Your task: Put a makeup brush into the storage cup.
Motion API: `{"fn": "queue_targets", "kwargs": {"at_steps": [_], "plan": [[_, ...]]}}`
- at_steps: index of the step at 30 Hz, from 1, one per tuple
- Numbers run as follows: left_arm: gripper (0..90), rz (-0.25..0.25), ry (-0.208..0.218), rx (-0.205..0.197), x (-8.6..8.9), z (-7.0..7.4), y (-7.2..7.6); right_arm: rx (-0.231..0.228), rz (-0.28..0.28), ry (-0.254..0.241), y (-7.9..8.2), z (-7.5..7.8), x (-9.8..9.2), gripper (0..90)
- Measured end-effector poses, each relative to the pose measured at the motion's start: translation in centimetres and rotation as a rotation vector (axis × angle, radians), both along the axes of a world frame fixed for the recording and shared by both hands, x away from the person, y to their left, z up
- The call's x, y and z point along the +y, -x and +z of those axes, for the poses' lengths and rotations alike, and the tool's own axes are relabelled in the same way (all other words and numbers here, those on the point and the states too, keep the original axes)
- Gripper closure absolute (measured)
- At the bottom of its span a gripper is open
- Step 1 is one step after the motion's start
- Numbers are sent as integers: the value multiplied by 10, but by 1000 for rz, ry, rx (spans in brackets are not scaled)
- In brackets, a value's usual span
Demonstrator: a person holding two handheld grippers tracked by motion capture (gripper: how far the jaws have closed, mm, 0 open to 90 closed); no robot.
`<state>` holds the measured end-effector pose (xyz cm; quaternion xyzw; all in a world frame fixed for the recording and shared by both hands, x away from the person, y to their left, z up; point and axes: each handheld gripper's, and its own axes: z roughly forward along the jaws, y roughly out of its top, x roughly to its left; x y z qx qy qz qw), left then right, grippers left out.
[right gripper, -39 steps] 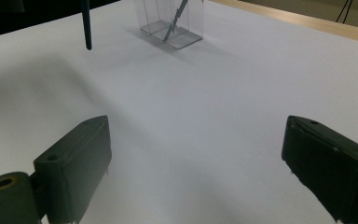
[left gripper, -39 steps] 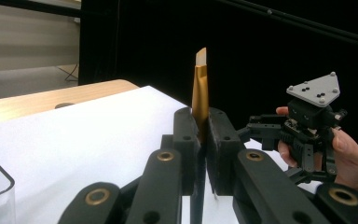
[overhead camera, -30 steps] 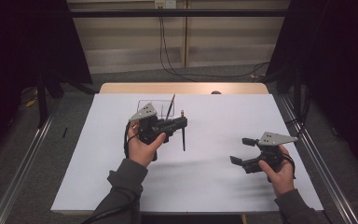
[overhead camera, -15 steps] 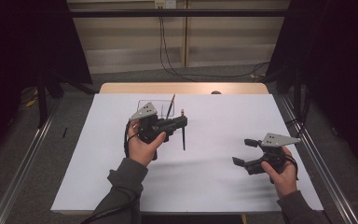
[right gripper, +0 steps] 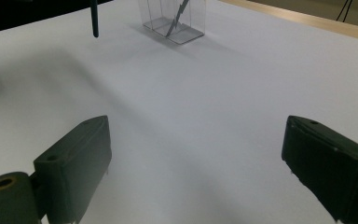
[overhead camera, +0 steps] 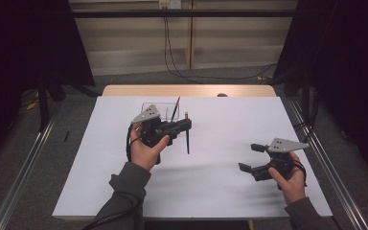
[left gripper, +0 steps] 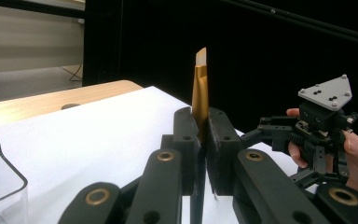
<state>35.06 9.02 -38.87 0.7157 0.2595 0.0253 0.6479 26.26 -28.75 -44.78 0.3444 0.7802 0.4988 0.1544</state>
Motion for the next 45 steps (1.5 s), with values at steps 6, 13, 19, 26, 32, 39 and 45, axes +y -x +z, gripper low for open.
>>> {"fn": "queue_targets", "kwargs": {"at_steps": [6,13,19,26,32,39,45], "plan": [[838,7,-1,-1,0,2,0,-6,4,-6,0,1,0,77],[838,8,-6,-6,2,4,-3,-2,4,-5,0,0,0,77],[838,16,-13,-9,5,7,-4,-5,9,0,0,0,0,77],[838,23,-16,-15,9,12,-8,-4,7,2,0,-1,0,77],[838,28,-18,-20,11,16,-11,-3,10,0,0,-1,0,77],[838,40,-14,-20,13,22,-16,-4,10,3,0,-1,-1,77],[838,51,-16,-22,14,26,-21,-5,7,3,2,-1,-2,77]]}}
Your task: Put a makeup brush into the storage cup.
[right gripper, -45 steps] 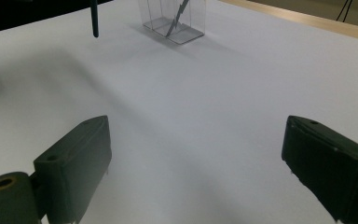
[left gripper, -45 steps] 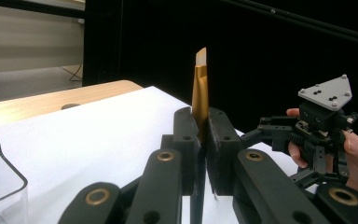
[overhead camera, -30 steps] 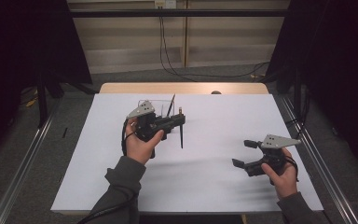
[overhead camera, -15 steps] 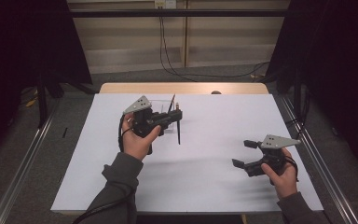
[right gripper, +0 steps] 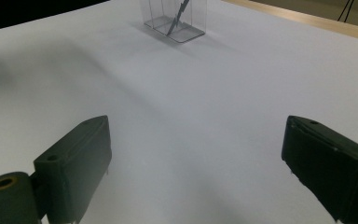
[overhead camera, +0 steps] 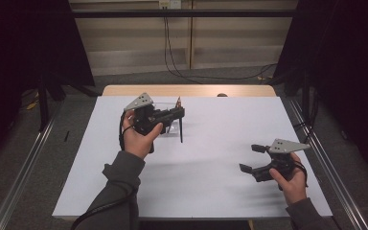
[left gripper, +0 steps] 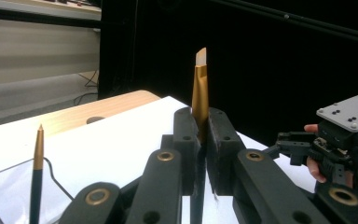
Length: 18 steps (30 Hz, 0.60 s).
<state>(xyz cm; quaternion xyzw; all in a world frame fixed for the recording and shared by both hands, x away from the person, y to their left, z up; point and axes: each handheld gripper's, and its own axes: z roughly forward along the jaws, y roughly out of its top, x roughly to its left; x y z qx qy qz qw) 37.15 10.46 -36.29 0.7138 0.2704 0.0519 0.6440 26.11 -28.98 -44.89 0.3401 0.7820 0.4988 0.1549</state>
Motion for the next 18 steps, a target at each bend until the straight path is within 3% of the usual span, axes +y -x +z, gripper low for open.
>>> {"fn": "queue_targets", "kwargs": {"at_steps": [18], "plan": [[838,44,-13,-11,7,11,-13,-7,3,-5,1,1,-1,77]]}}
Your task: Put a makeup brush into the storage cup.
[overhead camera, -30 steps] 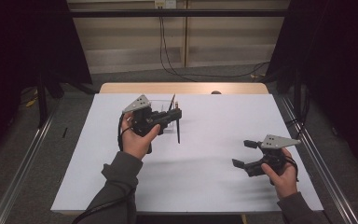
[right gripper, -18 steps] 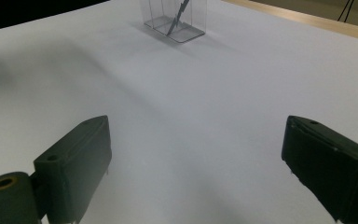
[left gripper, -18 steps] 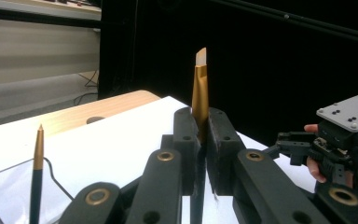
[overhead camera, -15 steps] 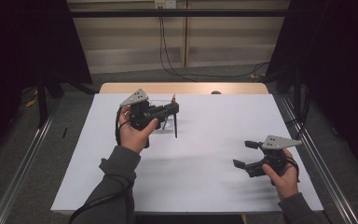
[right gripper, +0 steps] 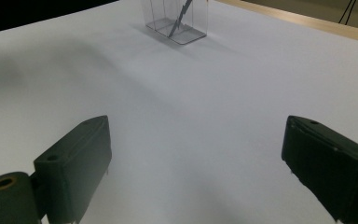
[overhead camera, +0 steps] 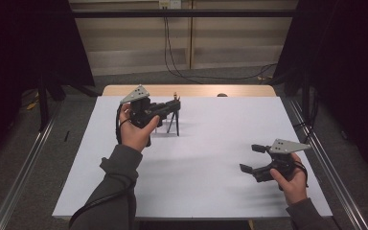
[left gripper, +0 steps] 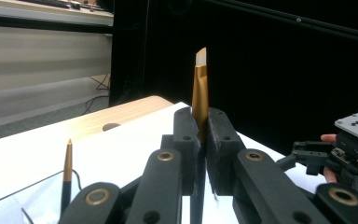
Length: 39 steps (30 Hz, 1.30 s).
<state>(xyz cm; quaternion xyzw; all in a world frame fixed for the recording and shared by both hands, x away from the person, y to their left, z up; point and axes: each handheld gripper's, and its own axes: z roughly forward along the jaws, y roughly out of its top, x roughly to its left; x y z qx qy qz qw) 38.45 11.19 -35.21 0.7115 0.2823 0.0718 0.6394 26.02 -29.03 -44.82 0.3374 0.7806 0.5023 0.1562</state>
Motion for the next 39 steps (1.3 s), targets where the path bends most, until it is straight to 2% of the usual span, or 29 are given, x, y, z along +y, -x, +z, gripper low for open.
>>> {"fn": "queue_targets", "kwargs": {"at_steps": [11,12,20,39], "plan": [[838,26,-20,-2,2,4,-12,2,2,-3,0,-1,-1,77],[838,18,-8,0,2,4,-14,3,3,-4,0,-1,-1,77],[838,46,-33,3,2,6,-21,2,3,-5,0,0,-2,77],[838,78,-28,-2,2,9,-36,-2,4,-6,1,0,-3,77]]}}
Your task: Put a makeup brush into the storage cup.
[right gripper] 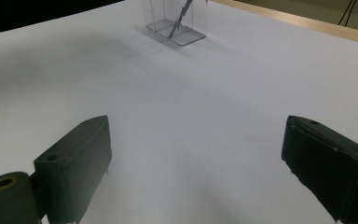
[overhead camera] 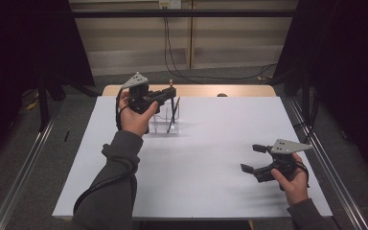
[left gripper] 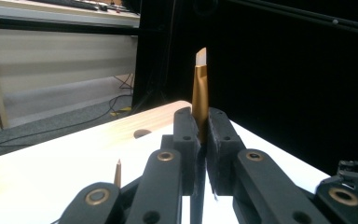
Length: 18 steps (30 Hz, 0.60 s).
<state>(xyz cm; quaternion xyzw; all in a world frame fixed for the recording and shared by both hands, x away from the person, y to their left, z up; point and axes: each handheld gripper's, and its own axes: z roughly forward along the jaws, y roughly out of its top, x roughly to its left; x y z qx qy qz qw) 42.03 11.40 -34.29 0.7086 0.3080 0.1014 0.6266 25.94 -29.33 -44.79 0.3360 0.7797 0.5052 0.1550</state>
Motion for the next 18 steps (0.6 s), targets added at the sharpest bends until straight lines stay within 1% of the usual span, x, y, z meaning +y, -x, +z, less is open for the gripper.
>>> {"fn": "queue_targets", "kwargs": {"at_steps": [1,2,4,6,7,9,10,11,12,13,14,16,17,18], "plan": [[837,2,-5,-2,0,0,-1,0,0,0,0,0,0,77],[837,17,-4,1,0,0,-1,-1,-2,0,0,0,0,77],[838,11,0,-3,-1,0,-3,-3,0,-2,0,0,0,77],[838,24,-7,-4,-2,0,-4,-4,0,-1,0,0,-1,77],[838,11,-3,-5,-2,-1,-5,-3,-2,0,0,0,-1,77],[837,25,-4,-10,-3,-1,-6,-5,0,0,0,0,-1,77],[838,40,-9,-6,-4,-1,-6,-5,0,0,0,1,-1,77],[838,22,-5,-10,-3,-2,-8,-4,-2,0,0,1,-1,77],[837,25,-6,-8,-3,-2,-8,-5,-2,1,0,1,-1,77],[837,43,-20,-9,-4,-2,-8,-4,-1,0,0,1,-1,77],[837,41,-12,-9,-5,-2,-9,-4,-3,-1,0,1,-1,77],[837,44,-17,-13,-5,-2,-10,-6,-5,-2,1,1,-2,77],[838,49,-28,-16,-5,-2,-11,-7,-5,-2,1,1,-2,77],[837,53,-21,-15,-6,-2,-11,-10,-4,-2,1,2,-2,77]]}}
